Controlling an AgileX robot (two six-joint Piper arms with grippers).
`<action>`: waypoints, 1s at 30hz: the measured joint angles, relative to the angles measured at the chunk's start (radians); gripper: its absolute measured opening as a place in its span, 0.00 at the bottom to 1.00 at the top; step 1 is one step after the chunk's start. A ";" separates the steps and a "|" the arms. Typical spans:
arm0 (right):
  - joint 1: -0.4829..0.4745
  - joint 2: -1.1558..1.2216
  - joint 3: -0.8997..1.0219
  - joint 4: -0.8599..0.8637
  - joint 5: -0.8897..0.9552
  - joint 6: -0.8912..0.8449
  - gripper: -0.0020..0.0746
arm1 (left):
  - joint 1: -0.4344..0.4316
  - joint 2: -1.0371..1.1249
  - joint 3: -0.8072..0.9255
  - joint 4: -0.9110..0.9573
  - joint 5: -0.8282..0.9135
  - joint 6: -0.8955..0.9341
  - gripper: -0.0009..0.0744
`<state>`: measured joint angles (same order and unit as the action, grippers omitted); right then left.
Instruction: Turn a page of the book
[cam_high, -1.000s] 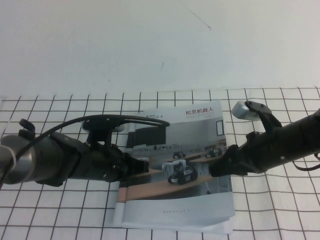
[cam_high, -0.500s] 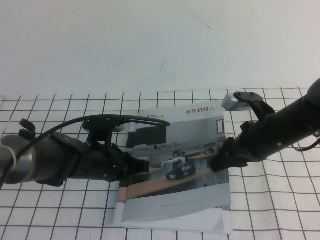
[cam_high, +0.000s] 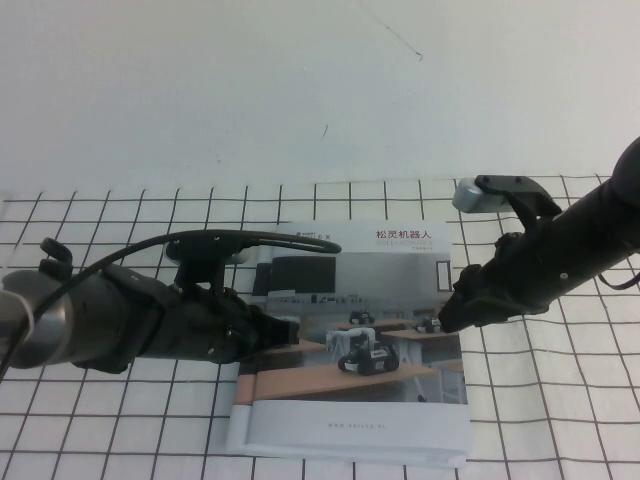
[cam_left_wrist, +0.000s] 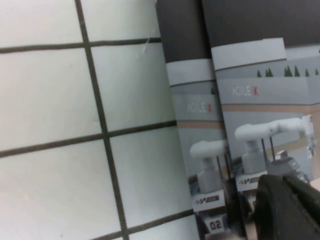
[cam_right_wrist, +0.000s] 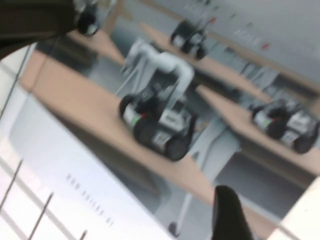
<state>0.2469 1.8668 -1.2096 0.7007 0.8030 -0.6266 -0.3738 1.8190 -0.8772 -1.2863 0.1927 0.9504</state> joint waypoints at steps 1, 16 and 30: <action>0.000 0.000 0.005 -0.006 -0.024 0.017 0.52 | 0.000 0.000 0.000 0.000 0.000 0.000 0.01; 0.000 0.094 0.028 0.132 -0.105 0.056 0.52 | 0.000 0.000 0.000 -0.008 0.000 0.000 0.01; 0.000 0.073 0.004 0.434 0.017 -0.150 0.52 | 0.000 0.000 0.000 -0.008 0.000 0.000 0.01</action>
<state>0.2469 1.9399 -1.2060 1.1345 0.8201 -0.7761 -0.3738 1.8190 -0.8772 -1.2946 0.1927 0.9504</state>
